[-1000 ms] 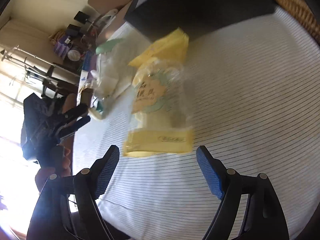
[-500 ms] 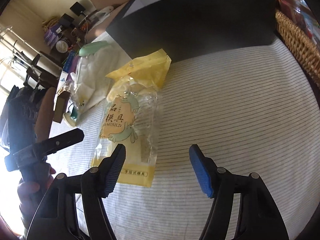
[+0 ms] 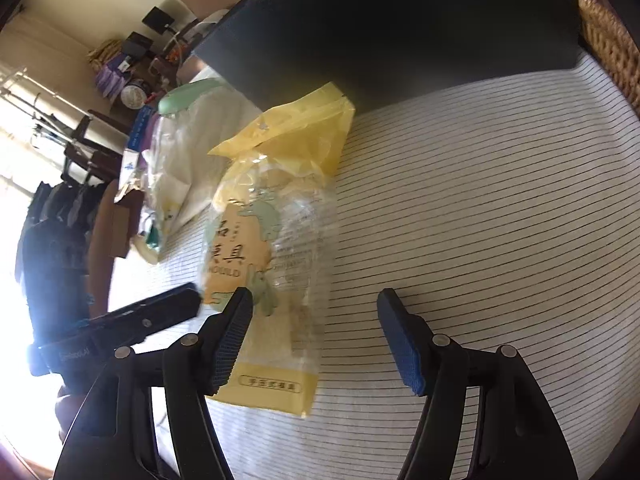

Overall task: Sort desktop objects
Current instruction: 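Lift the yellow bag with the right gripper and carry it toward the box, then lower the yellow bag into the black box and open the right gripper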

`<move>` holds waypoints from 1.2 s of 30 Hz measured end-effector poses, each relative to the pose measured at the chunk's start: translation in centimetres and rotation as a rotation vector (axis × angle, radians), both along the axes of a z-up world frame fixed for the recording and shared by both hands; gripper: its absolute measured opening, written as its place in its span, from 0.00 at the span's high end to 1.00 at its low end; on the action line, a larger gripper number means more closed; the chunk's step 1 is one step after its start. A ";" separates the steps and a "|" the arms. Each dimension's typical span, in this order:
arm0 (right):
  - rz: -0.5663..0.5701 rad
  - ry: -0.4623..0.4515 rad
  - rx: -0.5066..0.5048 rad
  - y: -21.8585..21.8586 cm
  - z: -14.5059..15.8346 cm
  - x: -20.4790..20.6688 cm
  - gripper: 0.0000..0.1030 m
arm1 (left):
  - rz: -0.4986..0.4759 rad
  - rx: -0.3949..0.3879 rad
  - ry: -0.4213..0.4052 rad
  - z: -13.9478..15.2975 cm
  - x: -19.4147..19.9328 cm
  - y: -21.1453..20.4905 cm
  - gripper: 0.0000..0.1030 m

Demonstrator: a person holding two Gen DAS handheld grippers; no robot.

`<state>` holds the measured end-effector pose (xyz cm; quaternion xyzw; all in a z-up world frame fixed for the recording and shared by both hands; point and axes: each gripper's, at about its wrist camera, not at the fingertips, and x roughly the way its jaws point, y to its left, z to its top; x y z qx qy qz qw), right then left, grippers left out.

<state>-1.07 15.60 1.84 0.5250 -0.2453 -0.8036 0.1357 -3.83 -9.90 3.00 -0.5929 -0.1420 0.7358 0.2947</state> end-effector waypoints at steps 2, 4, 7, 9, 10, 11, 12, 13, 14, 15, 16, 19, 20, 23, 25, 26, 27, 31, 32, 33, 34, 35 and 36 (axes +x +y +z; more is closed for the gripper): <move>0.021 0.010 -0.023 -0.5 0.2 0.0 0.50 | -0.018 0.027 -0.002 0.2 0.3 0.7 0.36; 0.039 0.030 -0.003 -1.1 0.7 -0.1 0.57 | -0.028 0.020 0.009 0.4 0.4 1.3 0.40; 0.075 0.051 0.042 -2.0 1.5 0.0 0.69 | -0.031 0.045 0.011 0.8 0.3 1.5 0.45; 0.088 0.053 0.046 -2.3 1.8 0.0 0.71 | -0.034 0.066 0.019 1.5 0.3 1.3 0.45; 0.090 0.059 0.039 -2.4 2.0 0.1 0.71 | -0.039 0.074 0.024 1.8 0.3 1.2 0.45; 0.092 0.066 0.033 -2.5 2.2 0.2 0.71 | -0.039 0.083 0.028 2.2 0.3 1.1 0.45; 0.096 0.075 0.027 -2.6 2.5 0.4 0.71 | -0.043 0.090 0.036 2.6 0.4 1.0 0.45; 0.098 0.084 0.023 -2.7 2.8 0.5 0.71 | -0.049 0.093 0.049 3.2 0.5 1.0 0.45; 0.101 0.094 0.020 -2.7 3.2 0.7 0.71 | -0.059 0.094 0.065 3.7 0.7 0.9 0.45; 0.105 0.104 0.017 -2.7 3.5 0.9 0.71 | -0.069 0.096 0.078 4.1 0.8 1.0 0.45; 0.111 0.114 0.014 -2.7 3.9 1.1 0.71 | -0.078 0.104 0.084 4.5 0.9 0.9 0.45; 0.133 0.131 0.005 -2.8 4.7 1.7 0.71 | -0.093 0.135 0.062 4.6 1.3 0.5 0.45; 0.140 0.128 0.006 -2.7 4.8 1.9 0.71 | -0.093 0.143 0.045 4.2 1.5 0.4 0.45; 0.145 0.115 0.000 -2.5 4.5 2.7 0.71 | -0.110 0.140 0.044 3.8 2.6 0.9 0.45; 0.145 0.111 0.007 -2.5 4.5 3.2 0.71 | -0.132 0.111 0.093 4.5 3.6 1.6 0.45; 0.147 0.117 0.008 -2.5 4.6 3.5 0.71 | -0.137 0.106 0.110 4.8 4.0 1.8 0.45; 0.149 0.123 0.001 -2.4 4.8 3.8 0.71 | -0.139 0.111 0.119 5.1 4.4 1.9 0.45; 0.153 0.139 -0.018 -1.9 5.5 4.6 0.71 | -0.141 0.113 0.180 6.1 6.3 2.3 0.45; 0.156 0.142 -0.017 -1.8 5.8 4.9 0.71 | -0.147 0.105 0.195 6.6 6.8 2.5 0.45; 0.160 0.147 -0.018 -1.7 6.1 5.1 0.71 | -0.154 0.099 0.206 7.1 7.2 2.6 0.45; 0.165 0.152 -0.022 -1.6 6.5 5.4 0.71 | -0.161 0.095 0.213 7.6 7.4 2.7 0.45; 0.172 0.159 -0.026 -1.5 6.9 5.6 0.71 | -0.167 0.094 0.217 8.3 7.7 2.8 0.45; 0.180 0.167 -0.027 -1.5 7.3 5.7 0.71 | -0.172 0.096 0.219 8.8 7.8 2.8 0.45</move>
